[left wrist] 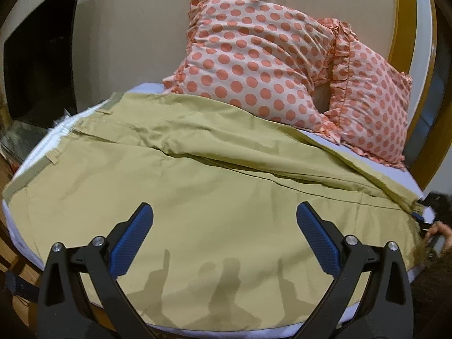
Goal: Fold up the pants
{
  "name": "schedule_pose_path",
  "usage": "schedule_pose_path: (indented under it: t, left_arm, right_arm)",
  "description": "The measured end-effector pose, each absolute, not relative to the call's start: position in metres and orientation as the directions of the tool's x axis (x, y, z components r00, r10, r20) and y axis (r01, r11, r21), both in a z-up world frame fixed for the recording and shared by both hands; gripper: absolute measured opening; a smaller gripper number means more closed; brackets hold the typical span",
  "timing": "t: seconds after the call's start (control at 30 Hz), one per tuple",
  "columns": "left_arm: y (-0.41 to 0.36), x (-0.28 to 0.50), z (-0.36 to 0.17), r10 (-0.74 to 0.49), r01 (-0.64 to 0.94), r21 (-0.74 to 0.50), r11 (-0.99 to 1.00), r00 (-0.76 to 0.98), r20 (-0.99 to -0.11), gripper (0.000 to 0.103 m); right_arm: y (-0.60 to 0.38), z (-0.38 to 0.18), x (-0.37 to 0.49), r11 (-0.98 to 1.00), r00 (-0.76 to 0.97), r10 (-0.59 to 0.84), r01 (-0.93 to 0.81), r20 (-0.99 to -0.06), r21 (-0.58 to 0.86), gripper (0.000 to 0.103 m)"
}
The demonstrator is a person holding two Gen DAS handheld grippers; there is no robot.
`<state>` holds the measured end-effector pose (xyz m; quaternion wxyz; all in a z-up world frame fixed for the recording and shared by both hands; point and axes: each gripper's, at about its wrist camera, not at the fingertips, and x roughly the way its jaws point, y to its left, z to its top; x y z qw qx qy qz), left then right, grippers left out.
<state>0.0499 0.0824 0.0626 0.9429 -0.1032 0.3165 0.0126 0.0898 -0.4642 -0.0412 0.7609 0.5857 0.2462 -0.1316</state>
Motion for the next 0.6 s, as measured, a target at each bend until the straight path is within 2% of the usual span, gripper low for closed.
schedule_pose_path:
  t: [0.03, 0.07, 0.17, 0.23, 0.27, 0.37, 0.43, 0.5, 0.6]
  left_arm:
    - [0.085, 0.051, 0.062, -0.063, -0.080, -0.209, 0.975, 0.798, -0.600, 0.101]
    - [0.088, 0.052, 0.062, -0.087, -0.071, -0.236, 0.969, 0.796, -0.599, 0.101]
    - [0.095, 0.055, 0.062, -0.128, -0.075, -0.305, 0.950, 0.794, -0.594, 0.101]
    - [0.097, 0.055, 0.061, -0.136, -0.082, -0.329, 0.941, 0.797, -0.588, 0.101]
    - [0.097, 0.054, 0.061, -0.137, -0.083, -0.334, 0.939, 0.799, -0.586, 0.101]
    - [0.093, 0.055, 0.061, -0.146, -0.071, -0.329, 0.942, 0.794, -0.590, 0.101]
    - [0.088, 0.054, 0.060, -0.153, -0.054, -0.316, 0.947, 0.790, -0.594, 0.101]
    - [0.083, 0.052, 0.061, -0.153, -0.038, -0.298, 0.954, 0.792, -0.591, 0.101]
    - [0.082, 0.049, 0.061, -0.144, -0.034, -0.281, 0.959, 0.796, -0.588, 0.101]
  right_arm:
    - [-0.467, -0.047, 0.091, 0.263, 0.842, 0.101, 0.491, -0.530, 0.831, 0.000]
    - [-0.473, -0.052, 0.086, 0.237, 0.864, 0.111, 0.457, -0.491, 0.857, 0.000]
    - [-0.473, -0.042, 0.076, 0.303, 0.844, 0.087, 0.484, -0.529, 0.821, 0.000]
    - [-0.469, -0.042, 0.067, 0.290, 0.817, 0.129, 0.511, -0.562, 0.809, 0.009]
    - [-0.466, -0.042, 0.063, 0.265, 0.823, 0.143, 0.504, -0.550, 0.822, 0.015]
    - [-0.457, -0.035, 0.061, 0.279, 0.816, 0.119, 0.519, -0.565, 0.808, 0.028]
    - [-0.449, -0.027, 0.068, 0.300, 0.817, 0.097, 0.521, -0.568, 0.799, 0.053]
    - [-0.441, -0.019, 0.076, 0.309, 0.814, 0.076, 0.530, -0.576, 0.790, 0.068]
    - [-0.432, -0.014, 0.086, 0.324, 0.794, 0.016, 0.571, -0.608, 0.754, 0.072]
